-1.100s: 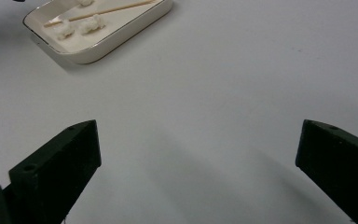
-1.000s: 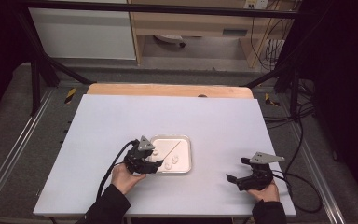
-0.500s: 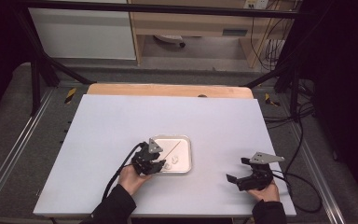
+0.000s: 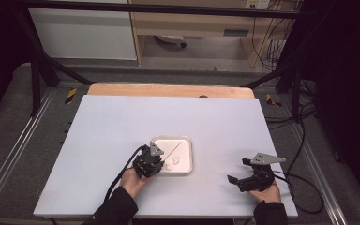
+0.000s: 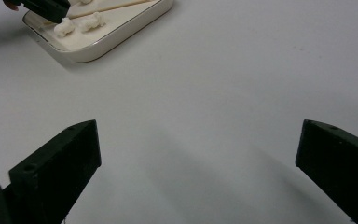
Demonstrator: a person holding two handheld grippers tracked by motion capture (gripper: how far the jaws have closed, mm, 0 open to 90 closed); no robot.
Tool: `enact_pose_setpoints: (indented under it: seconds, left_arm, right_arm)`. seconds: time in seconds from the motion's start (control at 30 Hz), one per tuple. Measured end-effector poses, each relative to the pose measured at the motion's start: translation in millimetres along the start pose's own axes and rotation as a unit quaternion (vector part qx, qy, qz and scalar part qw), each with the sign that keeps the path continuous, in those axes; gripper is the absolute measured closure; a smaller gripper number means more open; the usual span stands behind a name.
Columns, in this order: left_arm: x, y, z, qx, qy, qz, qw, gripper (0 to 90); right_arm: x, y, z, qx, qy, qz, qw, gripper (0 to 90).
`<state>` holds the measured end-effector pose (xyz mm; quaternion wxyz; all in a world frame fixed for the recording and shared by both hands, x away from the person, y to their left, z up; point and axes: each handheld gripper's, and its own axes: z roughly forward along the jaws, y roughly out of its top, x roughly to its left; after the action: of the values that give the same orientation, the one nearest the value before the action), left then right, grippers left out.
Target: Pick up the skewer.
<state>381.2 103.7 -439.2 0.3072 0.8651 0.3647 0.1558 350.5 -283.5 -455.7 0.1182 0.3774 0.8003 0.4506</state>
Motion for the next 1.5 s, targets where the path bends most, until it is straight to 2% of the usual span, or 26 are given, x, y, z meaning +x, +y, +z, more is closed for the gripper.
enact_pose_setpoints:
  seconds: [0.27, 0.37, 0.47, 0.93, 1.2, 1.5]
  left_arm:
    - [-3.1, -1.2, 0.4, -0.005, 0.006, -0.005, 0.9999, 81.6]
    - [-5.1, -1.7, 0.8, -0.008, 0.014, -0.004, 0.9999, 86.3]
    - [-6.2, -1.8, 0.8, -0.008, 0.019, -0.005, 0.9998, 87.2]
    - [-0.1, -6.0, 0.1, -0.025, 0.006, -0.022, 0.9994, 88.3]
    - [6.0, -6.9, -9.0, -0.051, -0.004, -0.033, 0.9981, 88.4]
    - [7.3, -7.8, -18.1, -0.065, -0.012, -0.027, 0.9974, 88.4]
  right_arm:
    - [-0.1, 0.1, -0.1, -0.001, 0.001, 0.0, 1.0, 0.6]
    - [0.0, 0.2, -0.1, -0.002, 0.002, 0.001, 1.0, 0.6]
    - [-0.1, 0.2, -0.3, -0.003, 0.002, 0.0, 1.0, 0.6]
    - [0.3, 0.1, 0.6, -0.001, 0.004, 0.001, 1.0, 0.6]
    - [0.1, 0.2, 0.4, -0.002, 0.004, -0.002, 1.0, 0.6]
    - [2.1, 2.4, 0.6, -0.002, 0.002, -0.009, 1.0, 0.6]
